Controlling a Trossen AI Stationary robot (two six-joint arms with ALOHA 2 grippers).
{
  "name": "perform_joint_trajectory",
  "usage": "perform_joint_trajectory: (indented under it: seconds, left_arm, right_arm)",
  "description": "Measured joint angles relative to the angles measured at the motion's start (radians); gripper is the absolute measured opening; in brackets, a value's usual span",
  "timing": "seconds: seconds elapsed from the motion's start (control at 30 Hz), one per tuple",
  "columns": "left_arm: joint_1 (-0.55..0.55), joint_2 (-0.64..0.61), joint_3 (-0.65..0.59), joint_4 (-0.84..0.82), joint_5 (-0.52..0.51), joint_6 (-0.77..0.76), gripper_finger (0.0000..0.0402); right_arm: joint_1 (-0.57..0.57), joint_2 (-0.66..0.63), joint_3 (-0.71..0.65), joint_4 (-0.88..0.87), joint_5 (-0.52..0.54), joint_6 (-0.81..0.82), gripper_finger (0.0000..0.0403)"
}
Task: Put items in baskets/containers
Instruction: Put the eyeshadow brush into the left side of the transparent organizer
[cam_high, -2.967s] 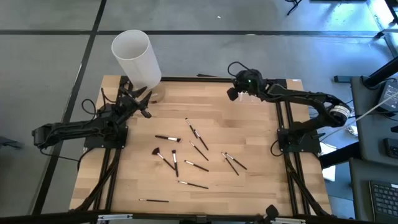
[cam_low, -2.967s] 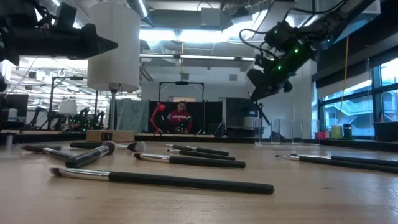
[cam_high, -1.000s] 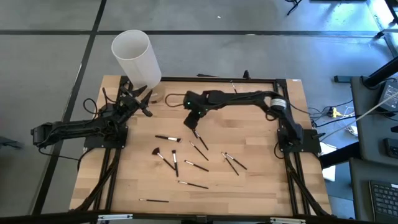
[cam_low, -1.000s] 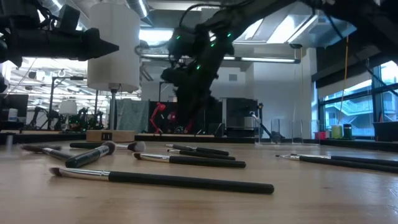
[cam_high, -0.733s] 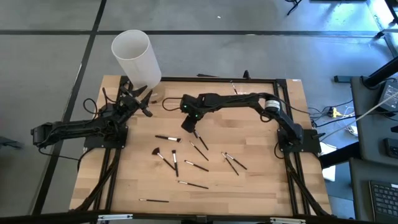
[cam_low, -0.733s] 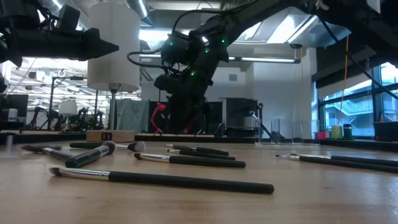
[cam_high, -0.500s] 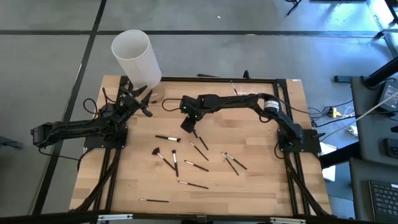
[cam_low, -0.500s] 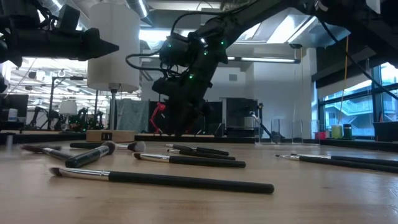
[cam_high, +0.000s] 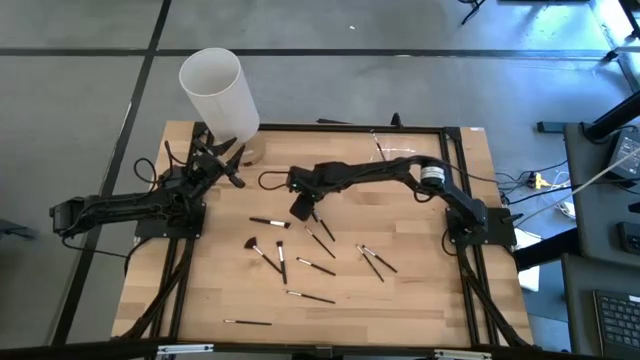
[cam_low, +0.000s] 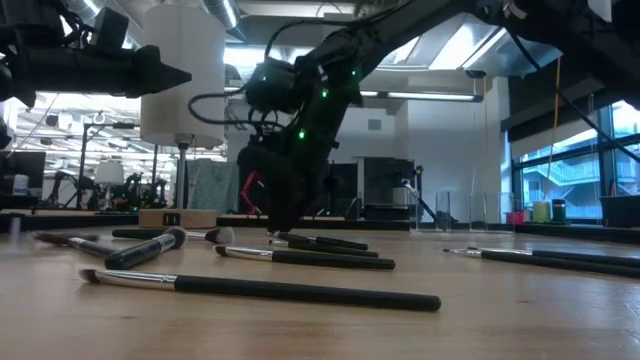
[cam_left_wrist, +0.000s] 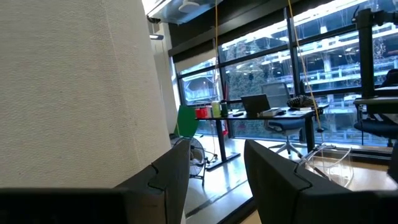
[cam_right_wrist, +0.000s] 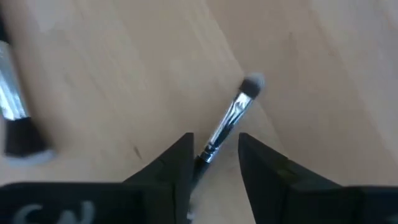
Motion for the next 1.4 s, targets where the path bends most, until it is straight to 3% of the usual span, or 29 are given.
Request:
perform_joint_trajectory:
  seconds: [0.23, 0.57, 0.8, 0.93, 1.17, 1.3, 1.4]
  left_arm:
    - [0.000, 0.000, 0.000, 0.000, 0.000, 0.000, 0.0148]
    - [0.000, 0.000, 0.000, 0.000, 0.000, -0.001, 0.0148]
    - [0.000, 0.000, 0.000, 0.000, 0.000, -0.002, 0.0148]
    - [0.000, 0.000, 0.000, -0.015, 0.000, -0.003, 0.0148]
    - [0.000, 0.001, 0.000, -0.056, 0.000, -0.004, 0.0148]
    - [-0.001, 0.002, 0.000, -0.076, 0.004, -0.034, 0.0148]
    - [-0.002, 0.003, 0.000, -0.078, 0.009, -0.052, 0.0148]
  right_arm:
    - [-0.001, 0.023, 0.004, -0.008, -0.031, -0.006, 0.0103]
    - [-0.014, 0.025, 0.003, -0.006, -0.061, -0.010, 0.0013]
    - [-0.045, 0.022, 0.000, 0.042, -0.173, -0.021, 0.0026]
    - [-0.062, -0.013, -0.006, 0.011, -0.184, -0.042, 0.0020]
    - [-0.072, -0.223, -0.077, -0.037, -0.103, -0.071, 0.0020]
    - [-0.082, -0.409, -0.269, 0.043, -0.010, -0.043, 0.0007]
    - [-0.103, -0.573, -0.459, 0.204, 0.014, -0.012, 0.0003]
